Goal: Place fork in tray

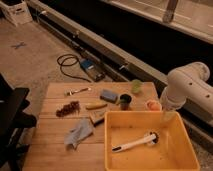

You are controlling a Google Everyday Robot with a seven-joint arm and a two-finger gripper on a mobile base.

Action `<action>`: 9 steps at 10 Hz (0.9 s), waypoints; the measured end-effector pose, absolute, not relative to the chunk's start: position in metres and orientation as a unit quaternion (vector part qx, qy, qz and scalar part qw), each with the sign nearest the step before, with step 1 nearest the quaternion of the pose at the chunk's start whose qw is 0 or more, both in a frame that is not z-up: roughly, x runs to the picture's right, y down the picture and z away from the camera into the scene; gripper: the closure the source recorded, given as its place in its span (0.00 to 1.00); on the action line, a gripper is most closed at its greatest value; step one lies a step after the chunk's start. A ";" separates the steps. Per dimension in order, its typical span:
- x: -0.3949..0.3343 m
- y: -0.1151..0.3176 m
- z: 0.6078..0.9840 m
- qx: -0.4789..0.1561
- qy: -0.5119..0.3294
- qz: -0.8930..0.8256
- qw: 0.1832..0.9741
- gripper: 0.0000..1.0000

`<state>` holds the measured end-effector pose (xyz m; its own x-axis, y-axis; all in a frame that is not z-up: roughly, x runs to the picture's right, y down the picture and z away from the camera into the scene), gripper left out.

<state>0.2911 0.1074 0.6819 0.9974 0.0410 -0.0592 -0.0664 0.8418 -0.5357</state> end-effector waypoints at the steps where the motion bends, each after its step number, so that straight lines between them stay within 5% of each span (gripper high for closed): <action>1: 0.291 0.107 0.682 -0.280 0.023 0.028 0.959 0.35; 4: 0.287 0.099 0.681 -0.260 0.015 0.027 0.965 0.35; 9: 0.195 0.016 0.686 -0.176 -0.031 -0.031 0.983 0.35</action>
